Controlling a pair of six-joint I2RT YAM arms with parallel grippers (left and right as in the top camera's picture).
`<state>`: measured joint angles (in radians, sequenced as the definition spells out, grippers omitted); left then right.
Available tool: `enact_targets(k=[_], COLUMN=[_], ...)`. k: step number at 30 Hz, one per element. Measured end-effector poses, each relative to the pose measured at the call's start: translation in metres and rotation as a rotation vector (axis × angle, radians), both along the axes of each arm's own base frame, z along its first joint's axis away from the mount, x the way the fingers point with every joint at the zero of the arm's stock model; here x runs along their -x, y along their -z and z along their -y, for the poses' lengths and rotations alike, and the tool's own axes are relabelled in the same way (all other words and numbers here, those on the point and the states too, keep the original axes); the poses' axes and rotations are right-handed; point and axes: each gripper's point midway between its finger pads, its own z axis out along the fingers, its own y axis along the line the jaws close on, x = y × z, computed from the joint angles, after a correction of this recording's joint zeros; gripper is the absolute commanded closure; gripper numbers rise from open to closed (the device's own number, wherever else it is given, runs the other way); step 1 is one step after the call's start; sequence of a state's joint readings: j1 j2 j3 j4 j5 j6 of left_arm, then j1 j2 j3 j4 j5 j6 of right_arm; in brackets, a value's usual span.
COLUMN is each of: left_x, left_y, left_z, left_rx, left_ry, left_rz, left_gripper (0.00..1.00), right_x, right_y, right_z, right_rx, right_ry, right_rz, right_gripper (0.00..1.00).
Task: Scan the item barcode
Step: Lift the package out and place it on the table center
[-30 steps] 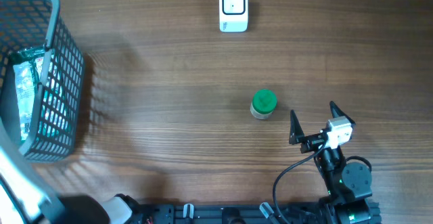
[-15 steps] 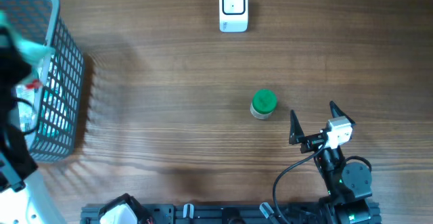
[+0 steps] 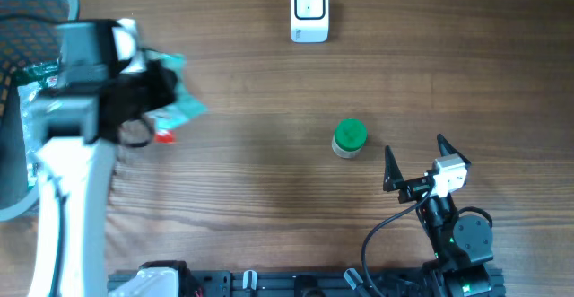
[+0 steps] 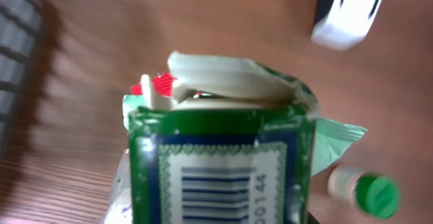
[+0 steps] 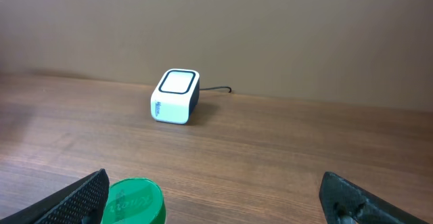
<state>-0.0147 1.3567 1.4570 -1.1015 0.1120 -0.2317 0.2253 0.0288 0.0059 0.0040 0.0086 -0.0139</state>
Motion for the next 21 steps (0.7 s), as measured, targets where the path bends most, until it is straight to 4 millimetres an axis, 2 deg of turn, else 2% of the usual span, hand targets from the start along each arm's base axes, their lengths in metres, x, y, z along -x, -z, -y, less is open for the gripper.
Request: enact_targets(k=[1, 3, 7, 9, 13, 16, 18, 21], left_x=[-0.002, -0.009, -0.013, -0.010, -0.014, -0.018, -0.018, -0.014], left_y=[0.012, 0.051, 0.122, 0.151, 0.187, 0.204, 0.215, 0.225], left_z=[0.008, 0.031, 0.061, 0.069, 0.086, 0.097, 0.103, 0.107], left_rx=[-0.003, -0.015, -0.061, -0.094, -0.139, -0.163, -0.188, -0.212], left_ry=[0.024, 0.087, 0.153, 0.166, 0.199, 0.219, 0.227, 0.246], left_rz=[-0.027, -0.107, -0.233, -0.280, -0.289, -0.287, -0.296, -0.316], left_gripper=[0.96, 0.96, 0.96, 0.96, 0.95, 0.72, 0.46, 0.32], right_x=[0.000, 0.000, 0.000, 0.000, 0.000, 0.000, 0.000, 0.000], right_y=[0.000, 0.000, 0.000, 0.000, 0.000, 0.000, 0.000, 0.000], right_z=[0.000, 0.000, 0.000, 0.000, 0.000, 0.000, 0.000, 0.000], right_rx=[0.000, 0.000, 0.000, 0.000, 0.000, 0.000, 0.000, 0.000], right_ry=[0.000, 0.000, 0.000, 0.000, 0.000, 0.000, 0.000, 0.000], right_rz=[0.000, 0.000, 0.000, 0.000, 0.000, 0.000, 0.000, 0.000], right_gripper=[0.00, 0.00, 0.00, 0.00, 0.00, 0.00, 0.00, 0.00])
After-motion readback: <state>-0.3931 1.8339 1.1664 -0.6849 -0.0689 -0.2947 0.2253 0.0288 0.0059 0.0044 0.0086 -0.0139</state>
